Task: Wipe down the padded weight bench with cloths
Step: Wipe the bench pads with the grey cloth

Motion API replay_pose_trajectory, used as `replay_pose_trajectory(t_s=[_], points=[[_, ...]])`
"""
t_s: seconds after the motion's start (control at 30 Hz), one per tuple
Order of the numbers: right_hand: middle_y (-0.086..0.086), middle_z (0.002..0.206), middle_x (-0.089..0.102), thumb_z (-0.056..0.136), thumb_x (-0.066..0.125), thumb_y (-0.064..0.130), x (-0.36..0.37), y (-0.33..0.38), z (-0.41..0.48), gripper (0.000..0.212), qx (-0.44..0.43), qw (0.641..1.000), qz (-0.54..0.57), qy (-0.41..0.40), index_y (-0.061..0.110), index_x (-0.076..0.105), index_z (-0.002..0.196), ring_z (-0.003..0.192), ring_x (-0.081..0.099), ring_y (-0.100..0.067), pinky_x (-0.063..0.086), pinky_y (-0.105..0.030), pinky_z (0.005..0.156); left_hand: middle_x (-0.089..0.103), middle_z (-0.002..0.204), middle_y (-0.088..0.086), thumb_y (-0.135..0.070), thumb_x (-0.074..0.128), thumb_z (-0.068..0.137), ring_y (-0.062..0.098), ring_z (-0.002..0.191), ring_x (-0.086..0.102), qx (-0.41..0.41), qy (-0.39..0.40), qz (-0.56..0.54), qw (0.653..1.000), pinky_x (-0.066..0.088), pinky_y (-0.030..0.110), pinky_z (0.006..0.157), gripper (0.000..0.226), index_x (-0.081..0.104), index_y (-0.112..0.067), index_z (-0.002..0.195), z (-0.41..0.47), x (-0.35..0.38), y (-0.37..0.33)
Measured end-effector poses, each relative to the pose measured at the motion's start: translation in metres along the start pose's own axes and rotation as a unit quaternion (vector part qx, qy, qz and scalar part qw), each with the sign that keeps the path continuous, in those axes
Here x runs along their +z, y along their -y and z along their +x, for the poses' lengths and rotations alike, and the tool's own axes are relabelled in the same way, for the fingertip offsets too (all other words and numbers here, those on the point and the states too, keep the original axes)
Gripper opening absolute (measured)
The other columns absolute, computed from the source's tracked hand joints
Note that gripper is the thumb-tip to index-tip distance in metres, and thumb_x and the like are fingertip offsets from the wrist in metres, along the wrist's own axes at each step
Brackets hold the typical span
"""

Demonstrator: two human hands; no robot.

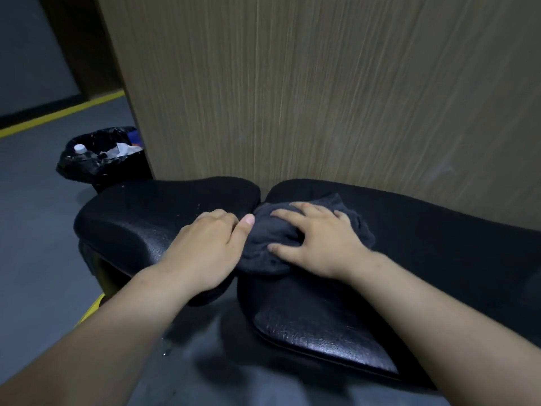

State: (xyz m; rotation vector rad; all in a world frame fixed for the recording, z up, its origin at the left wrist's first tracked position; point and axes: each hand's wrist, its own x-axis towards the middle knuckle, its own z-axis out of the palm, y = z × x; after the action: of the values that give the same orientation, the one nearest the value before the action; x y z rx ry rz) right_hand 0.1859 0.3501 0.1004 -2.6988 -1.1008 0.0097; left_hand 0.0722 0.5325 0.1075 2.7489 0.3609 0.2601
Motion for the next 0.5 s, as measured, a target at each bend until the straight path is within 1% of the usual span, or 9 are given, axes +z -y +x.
replay_pose_trajectory(t_s=[0.07,0.17,0.23,0.27,0.37,0.43,0.5], points=[[0.011,0.157,0.034,0.079,0.048,0.079,0.0,-0.014,0.018,0.073,0.008,1.0,0.007,-0.01,0.051,0.034,0.145,0.144,0.03,-0.019,0.02,-0.057,0.115,0.054,0.099,-0.005,-0.064,0.01,0.092,0.02,0.104,0.051,-0.005,0.015,0.024,1.0,0.046,0.047,0.09,0.063,0.059,-0.023,0.091,0.0,0.001,-0.003],[0.015,0.15,0.042,0.079,0.05,0.077,-0.002,-0.033,0.041,0.067,0.01,0.999,0.024,-0.029,0.052,0.041,0.14,0.14,0.036,-0.017,0.025,-0.054,0.112,0.055,0.109,-0.003,-0.067,0.008,0.089,0.021,0.109,0.05,-0.013,0.01,0.025,1.0,0.045,0.047,0.093,0.072,0.059,-0.021,0.107,0.003,0.003,-0.007],[0.015,0.148,0.045,0.079,0.049,0.077,-0.003,-0.046,0.057,0.067,0.031,0.999,0.022,-0.035,0.05,0.042,0.14,0.138,0.038,-0.018,0.026,-0.054,0.111,0.056,0.113,-0.004,-0.069,0.006,0.087,0.02,0.112,0.05,-0.014,0.007,0.019,1.0,0.045,0.047,0.094,0.076,0.059,-0.022,0.114,0.005,0.004,-0.008],[0.013,0.148,0.046,0.08,0.048,0.077,-0.004,-0.052,0.064,0.068,0.054,0.998,0.017,-0.035,0.05,0.041,0.141,0.137,0.039,-0.019,0.027,-0.054,0.111,0.055,0.113,-0.005,-0.069,0.005,0.087,0.02,0.112,0.05,-0.013,0.008,0.021,1.0,0.045,0.046,0.094,0.075,0.059,-0.023,0.112,0.005,0.004,-0.007],[0.005,0.145,0.047,0.082,0.044,0.077,-0.01,-0.064,0.081,0.068,0.131,0.991,0.006,-0.023,0.049,0.036,0.143,0.136,0.039,-0.025,0.027,-0.056,0.109,0.052,0.104,-0.008,-0.068,0.007,0.089,0.017,0.108,0.049,-0.015,0.019,0.033,0.999,0.046,0.045,0.091,0.067,0.058,-0.026,0.099,0.004,0.004,-0.008],[0.004,0.148,0.044,0.083,0.042,0.077,-0.011,-0.063,0.083,0.07,0.143,0.99,-0.009,-0.007,0.047,0.033,0.146,0.137,0.037,-0.027,0.026,-0.056,0.109,0.052,0.104,-0.007,-0.065,0.009,0.091,0.018,0.108,0.049,-0.023,0.022,0.035,0.999,0.046,0.045,0.092,0.065,0.059,-0.025,0.101,0.003,0.003,-0.008],[0.004,0.154,0.037,0.084,0.04,0.077,-0.01,-0.061,0.077,0.07,0.13,0.991,-0.017,0.002,0.046,0.031,0.147,0.141,0.032,-0.026,0.022,-0.057,0.111,0.052,0.103,-0.006,-0.063,0.009,0.092,0.019,0.108,0.049,-0.027,0.021,0.039,0.999,0.046,0.046,0.092,0.062,0.057,-0.024,0.098,0.004,0.002,-0.009]])
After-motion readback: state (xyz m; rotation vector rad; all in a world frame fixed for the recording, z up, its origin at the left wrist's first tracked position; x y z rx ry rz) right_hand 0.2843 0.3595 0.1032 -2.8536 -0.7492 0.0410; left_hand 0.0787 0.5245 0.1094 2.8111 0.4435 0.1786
